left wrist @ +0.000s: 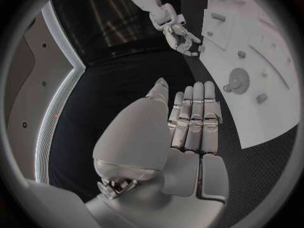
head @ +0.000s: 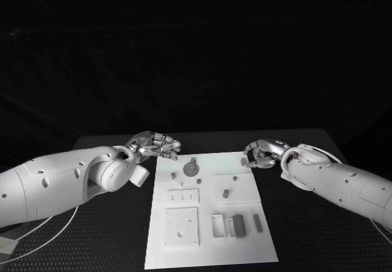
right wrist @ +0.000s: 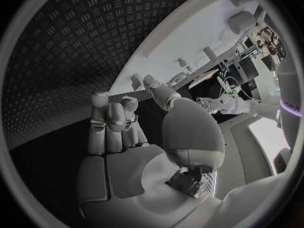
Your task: Assemble the parts on the task board
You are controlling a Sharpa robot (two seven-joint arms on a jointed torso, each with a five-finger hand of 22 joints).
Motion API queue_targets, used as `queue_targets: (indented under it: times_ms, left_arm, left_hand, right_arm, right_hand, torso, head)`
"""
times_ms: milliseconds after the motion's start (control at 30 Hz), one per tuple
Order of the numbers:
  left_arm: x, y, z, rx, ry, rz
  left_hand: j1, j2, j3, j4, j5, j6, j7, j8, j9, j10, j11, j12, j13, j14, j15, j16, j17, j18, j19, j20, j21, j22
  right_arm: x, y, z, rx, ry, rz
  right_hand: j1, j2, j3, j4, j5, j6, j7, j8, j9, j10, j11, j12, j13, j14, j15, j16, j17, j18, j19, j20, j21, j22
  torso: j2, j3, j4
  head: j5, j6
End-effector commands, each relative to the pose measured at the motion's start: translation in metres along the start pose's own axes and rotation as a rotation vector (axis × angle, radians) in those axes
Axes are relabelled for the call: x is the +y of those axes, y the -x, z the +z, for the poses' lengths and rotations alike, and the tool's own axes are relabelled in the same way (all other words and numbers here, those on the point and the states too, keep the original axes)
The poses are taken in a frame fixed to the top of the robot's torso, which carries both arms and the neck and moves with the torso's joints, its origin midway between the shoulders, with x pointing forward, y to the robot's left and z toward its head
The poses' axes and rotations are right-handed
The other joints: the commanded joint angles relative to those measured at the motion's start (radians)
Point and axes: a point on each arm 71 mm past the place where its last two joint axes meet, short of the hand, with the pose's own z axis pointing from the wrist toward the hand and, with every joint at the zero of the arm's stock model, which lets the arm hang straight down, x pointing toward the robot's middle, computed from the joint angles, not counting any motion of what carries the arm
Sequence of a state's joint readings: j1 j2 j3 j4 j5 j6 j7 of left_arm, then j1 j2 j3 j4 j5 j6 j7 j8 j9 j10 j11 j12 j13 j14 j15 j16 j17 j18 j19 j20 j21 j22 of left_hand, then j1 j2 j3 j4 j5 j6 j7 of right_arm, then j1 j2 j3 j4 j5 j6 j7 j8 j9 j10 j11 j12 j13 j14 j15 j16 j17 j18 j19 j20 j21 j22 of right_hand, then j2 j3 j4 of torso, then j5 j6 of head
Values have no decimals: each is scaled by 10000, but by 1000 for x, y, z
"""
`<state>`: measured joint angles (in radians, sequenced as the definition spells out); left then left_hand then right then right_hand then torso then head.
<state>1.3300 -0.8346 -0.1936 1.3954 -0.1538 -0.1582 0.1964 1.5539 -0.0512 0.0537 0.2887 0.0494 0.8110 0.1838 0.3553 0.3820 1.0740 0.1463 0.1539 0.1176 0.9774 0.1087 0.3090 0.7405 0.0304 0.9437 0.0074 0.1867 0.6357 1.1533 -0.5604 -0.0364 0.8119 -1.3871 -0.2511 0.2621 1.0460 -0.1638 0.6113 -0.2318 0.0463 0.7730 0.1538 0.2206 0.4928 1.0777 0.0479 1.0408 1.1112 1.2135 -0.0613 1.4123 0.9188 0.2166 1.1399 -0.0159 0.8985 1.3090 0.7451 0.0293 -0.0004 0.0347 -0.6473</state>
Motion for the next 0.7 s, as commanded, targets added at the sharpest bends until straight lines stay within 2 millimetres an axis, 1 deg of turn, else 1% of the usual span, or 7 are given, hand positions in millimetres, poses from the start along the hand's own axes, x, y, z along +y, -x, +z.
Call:
queue_targets:
  times_ms: [33, 267, 433, 700]
  left_arm:
    - [-1, -3, 0, 184, -83, 15]
    - [-1, -3, 0, 183, -84, 21]
    - [-1, -3, 0, 183, -81, 20]
    - [-1, -2, -1, 155, -69, 21]
  left_hand:
    - [-85, -15, -68, 17, 17, 10, 67, -22, -17, -18, 53, -38, -8, 63, -12, -50, 14, 162, 80, 5, -43, 14]
    - [-87, -17, -69, 17, 17, 11, 67, -23, -17, -16, 53, -41, -7, 64, -12, -54, 17, 162, 80, 4, -45, 15]
    - [-89, -15, -69, 18, 17, 12, 67, -23, -17, -15, 53, -43, -7, 65, -12, -56, 20, 162, 81, 4, -46, 15]
    - [-96, -25, -72, 17, 17, -6, 80, -36, -23, -21, 57, -55, -9, 68, -12, -66, 28, 162, 83, 4, -50, 16]
  right_arm:
    - [2, -3, 1, 192, 138, -37]
    - [5, -9, 3, 297, 183, 17]
    - [6, -12, 4, 283, 171, 34]
    - [7, -15, 5, 335, 157, 57]
  right_hand:
    - [-6, 117, -46, -44, 40, 110, -16, 49, 18, 3, -95, 59, -18, -19, -89, 71, -1, 452, -29, -45, 26, 182]
    - [-18, 201, -65, -83, 40, 179, -40, 96, 33, 14, -118, 67, -29, -11, -111, 78, -5, 452, -29, -48, 37, 182]
    - [-21, 270, -70, -106, 40, 220, -47, 124, 41, 27, -127, 76, -35, -1, -121, 85, -6, 452, -24, -52, 45, 181]
    - [-27, 319, -82, -139, 40, 258, -54, 149, 46, 47, -133, 89, -40, 16, -126, 96, -8, 452, -13, -59, 57, 181]
  torso:
    - [-9, -8, 4]
    - [-16, 3, -5]
    - [-17, 2, -6]
    - [-10, 4, -4]
  head:
    - [1, -14]
    - [19, -37]
    - [26, -32]
    - [39, -49]
